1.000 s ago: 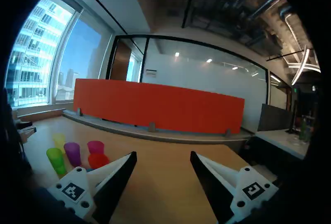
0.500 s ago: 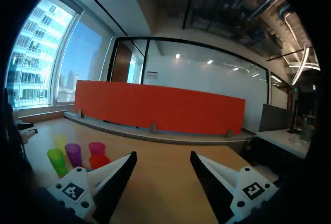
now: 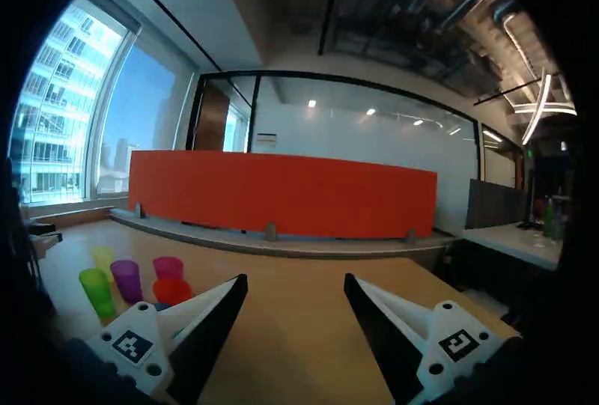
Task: Pour water
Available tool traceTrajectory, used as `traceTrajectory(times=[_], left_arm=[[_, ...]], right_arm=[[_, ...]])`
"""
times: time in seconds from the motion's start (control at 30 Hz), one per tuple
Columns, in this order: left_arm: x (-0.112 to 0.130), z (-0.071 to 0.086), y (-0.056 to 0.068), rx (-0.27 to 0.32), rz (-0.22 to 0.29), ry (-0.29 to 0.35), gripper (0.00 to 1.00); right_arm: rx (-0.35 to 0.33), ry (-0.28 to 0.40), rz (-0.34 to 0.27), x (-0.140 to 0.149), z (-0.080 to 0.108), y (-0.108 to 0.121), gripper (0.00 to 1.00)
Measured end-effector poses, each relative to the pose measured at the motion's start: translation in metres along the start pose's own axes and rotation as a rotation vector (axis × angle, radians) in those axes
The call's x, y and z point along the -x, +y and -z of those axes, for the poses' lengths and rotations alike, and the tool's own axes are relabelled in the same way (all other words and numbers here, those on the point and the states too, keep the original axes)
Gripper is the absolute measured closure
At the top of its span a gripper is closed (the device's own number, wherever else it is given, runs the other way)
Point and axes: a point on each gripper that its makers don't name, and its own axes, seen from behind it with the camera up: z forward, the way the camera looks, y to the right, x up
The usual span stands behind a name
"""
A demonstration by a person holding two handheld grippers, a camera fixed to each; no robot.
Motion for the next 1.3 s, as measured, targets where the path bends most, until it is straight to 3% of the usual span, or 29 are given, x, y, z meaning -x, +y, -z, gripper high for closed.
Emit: traceTrajectory(times=[0.3,0.6,1.3], left_arm=[[0.0,0.0,0.0,0.0,0.0,0.0,0.1],[0.0,0.0,0.0,0.0,0.0,0.0,0.1],[0.001,0.0,0.0,0.0,0.0,0.0,0.1]], right_arm=[[0.016,0.025,-0.048,0.016,-0.004,0.002,0.0],[0.029,-0.008,-0.045,0.044,-0.011,0.002,0.0],[0.023,-0.011,-0.071,0.066,-0.016,0.002,0.0]])
